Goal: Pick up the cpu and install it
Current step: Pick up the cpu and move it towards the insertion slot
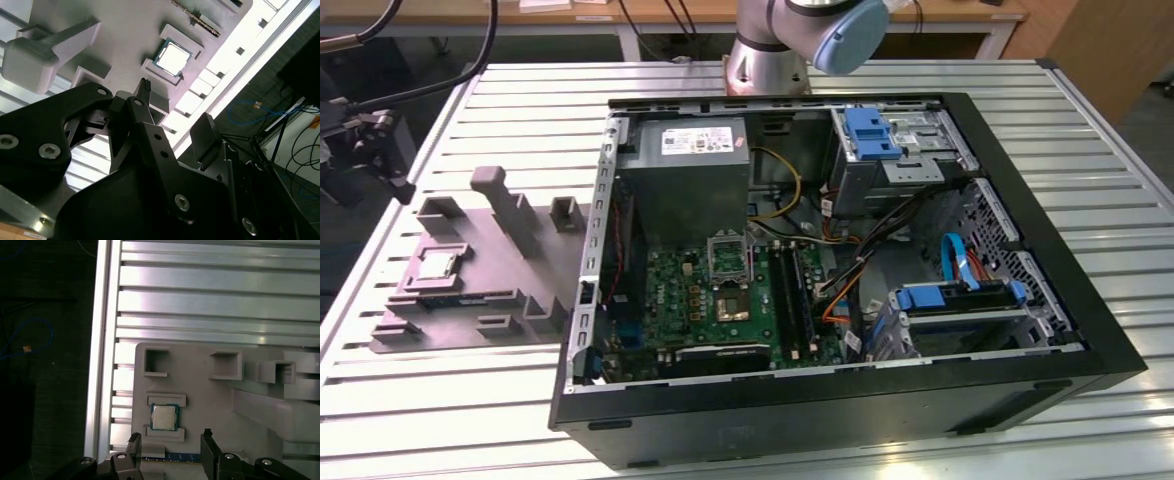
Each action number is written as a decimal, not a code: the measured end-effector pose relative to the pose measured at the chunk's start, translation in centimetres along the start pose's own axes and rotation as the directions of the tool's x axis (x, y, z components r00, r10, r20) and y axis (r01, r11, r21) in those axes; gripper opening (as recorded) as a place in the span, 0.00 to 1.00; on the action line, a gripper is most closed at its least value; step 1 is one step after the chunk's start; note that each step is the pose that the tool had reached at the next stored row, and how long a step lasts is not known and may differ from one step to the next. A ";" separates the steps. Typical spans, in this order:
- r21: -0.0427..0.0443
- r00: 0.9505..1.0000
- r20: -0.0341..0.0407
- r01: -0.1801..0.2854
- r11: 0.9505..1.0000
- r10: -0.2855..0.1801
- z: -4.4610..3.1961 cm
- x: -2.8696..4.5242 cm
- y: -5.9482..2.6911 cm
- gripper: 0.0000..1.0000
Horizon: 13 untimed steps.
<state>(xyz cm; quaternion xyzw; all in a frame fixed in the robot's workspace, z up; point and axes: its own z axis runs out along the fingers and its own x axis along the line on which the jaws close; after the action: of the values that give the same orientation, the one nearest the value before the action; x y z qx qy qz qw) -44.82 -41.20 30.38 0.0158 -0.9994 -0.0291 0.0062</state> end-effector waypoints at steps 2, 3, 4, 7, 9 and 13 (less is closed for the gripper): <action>0.001 1.000 0.000 0.000 1.000 0.000 0.04 -0.07 -0.01 0.59; 0.001 1.000 0.000 0.000 1.000 0.000 0.09 -0.09 -0.01 0.59; 0.003 1.000 0.000 0.000 1.000 0.000 0.20 -0.09 -0.02 0.59; 0.008 1.000 0.000 0.000 1.000 0.000 0.68 -0.11 -0.05 0.59; 0.009 1.000 0.000 0.000 1.000 0.000 1.05 -0.11 -0.07 0.59; 0.007 1.000 0.000 0.000 1.000 0.000 1.67 -0.11 -0.10 0.59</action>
<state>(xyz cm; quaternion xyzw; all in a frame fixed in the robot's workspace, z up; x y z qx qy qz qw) -44.73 -41.19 28.71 0.0159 -0.9995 -0.0257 0.0063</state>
